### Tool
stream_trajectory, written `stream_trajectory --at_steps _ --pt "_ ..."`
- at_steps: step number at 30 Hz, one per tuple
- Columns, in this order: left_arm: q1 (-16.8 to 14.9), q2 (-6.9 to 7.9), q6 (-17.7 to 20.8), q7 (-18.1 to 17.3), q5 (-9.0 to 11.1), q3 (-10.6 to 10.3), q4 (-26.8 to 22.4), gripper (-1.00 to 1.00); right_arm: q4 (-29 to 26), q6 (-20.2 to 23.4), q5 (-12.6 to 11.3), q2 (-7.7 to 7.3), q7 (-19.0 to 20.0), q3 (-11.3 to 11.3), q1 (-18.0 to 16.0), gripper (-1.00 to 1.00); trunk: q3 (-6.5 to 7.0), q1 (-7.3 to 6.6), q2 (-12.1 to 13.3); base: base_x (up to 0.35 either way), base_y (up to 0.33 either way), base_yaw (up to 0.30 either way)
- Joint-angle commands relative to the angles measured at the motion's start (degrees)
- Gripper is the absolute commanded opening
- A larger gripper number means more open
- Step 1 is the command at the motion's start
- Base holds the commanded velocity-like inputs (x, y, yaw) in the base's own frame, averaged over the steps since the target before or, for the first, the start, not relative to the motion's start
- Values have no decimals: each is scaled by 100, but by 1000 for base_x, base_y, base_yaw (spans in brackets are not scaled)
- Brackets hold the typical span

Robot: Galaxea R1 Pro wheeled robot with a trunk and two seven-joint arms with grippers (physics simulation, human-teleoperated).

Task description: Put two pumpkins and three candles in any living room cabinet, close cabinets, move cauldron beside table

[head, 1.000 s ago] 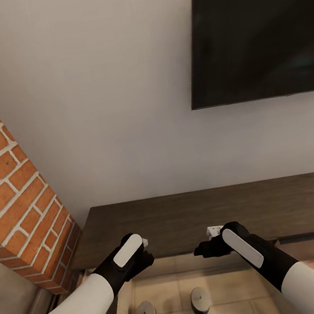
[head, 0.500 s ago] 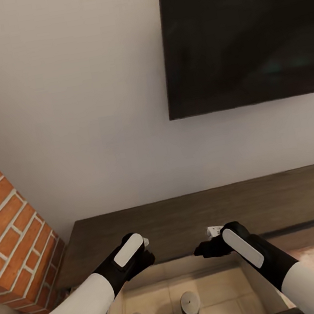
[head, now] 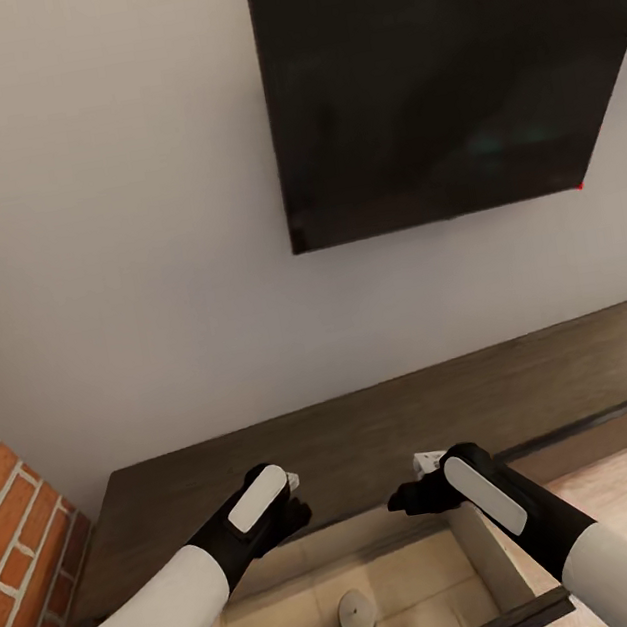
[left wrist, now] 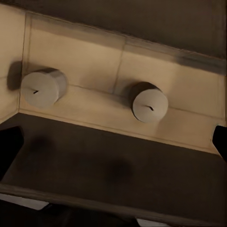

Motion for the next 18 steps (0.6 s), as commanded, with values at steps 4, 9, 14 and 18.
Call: stream_trajectory --at_steps 4,9,14,18 --pt "-1 3 1 -11 0 -1 1 100 0 0 1 0 0 0 0 100 21 0 0 -221 0 -246" --pt "2 3 -1 -12 1 2 12 100 1 0 1 0 0 0 0 100 48 0 0 -311 0 -246" --pt "-1 3 -3 -12 2 3 15 100 7 0 1 -1 0 0 0 100 74 0 0 -182 0 -246" --pt "0 3 -5 -12 5 3 15 100 13 -3 1 -16 0 -6 0 100 95 0 0 -28 0 -246"
